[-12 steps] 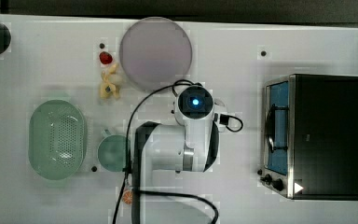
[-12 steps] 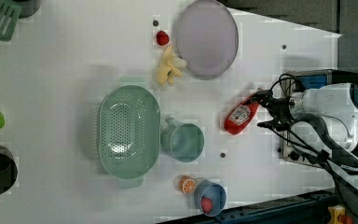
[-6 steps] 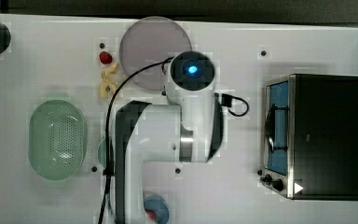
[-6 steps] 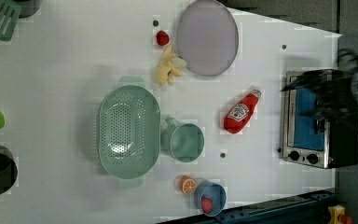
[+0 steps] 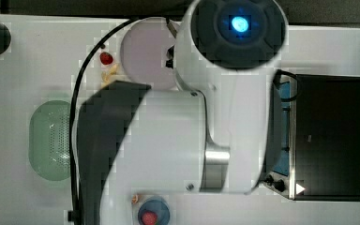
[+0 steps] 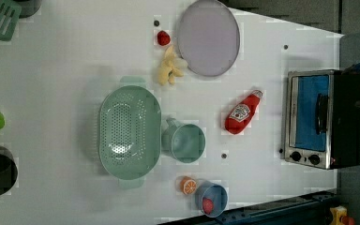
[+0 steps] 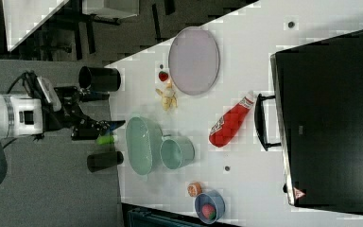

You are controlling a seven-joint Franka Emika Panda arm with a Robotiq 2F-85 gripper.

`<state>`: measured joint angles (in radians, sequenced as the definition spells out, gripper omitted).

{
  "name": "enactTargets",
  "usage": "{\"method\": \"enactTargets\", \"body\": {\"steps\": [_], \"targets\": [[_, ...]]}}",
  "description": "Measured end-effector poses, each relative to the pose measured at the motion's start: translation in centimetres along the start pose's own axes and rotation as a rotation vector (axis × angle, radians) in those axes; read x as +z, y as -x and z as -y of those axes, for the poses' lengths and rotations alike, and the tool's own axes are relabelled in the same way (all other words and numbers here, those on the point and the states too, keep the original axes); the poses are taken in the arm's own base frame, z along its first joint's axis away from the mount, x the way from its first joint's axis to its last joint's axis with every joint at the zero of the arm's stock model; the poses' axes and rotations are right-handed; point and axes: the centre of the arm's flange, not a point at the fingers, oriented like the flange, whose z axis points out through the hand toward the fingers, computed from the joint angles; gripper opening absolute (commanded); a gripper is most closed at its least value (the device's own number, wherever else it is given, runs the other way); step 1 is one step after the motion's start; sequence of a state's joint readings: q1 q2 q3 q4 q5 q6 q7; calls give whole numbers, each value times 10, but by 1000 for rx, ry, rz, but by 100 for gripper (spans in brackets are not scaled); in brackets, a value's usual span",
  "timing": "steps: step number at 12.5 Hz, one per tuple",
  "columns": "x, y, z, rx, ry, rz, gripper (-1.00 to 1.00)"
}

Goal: Pick Ketchup from oven and place it on table.

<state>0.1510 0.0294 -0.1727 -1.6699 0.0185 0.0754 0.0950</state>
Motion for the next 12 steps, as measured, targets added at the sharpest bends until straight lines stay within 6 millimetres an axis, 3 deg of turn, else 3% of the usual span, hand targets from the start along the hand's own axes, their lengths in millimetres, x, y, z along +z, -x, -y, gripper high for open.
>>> {"method": "enactTargets", "body": {"steps": [2,5,9,12], "targets": [[9,14,7,-29,58,31,100],[9,3,0,-6,53,24,100],[-1,-2,-9,5,55,4,100],[-19,-7,-13,19,4,-15,100]]}}
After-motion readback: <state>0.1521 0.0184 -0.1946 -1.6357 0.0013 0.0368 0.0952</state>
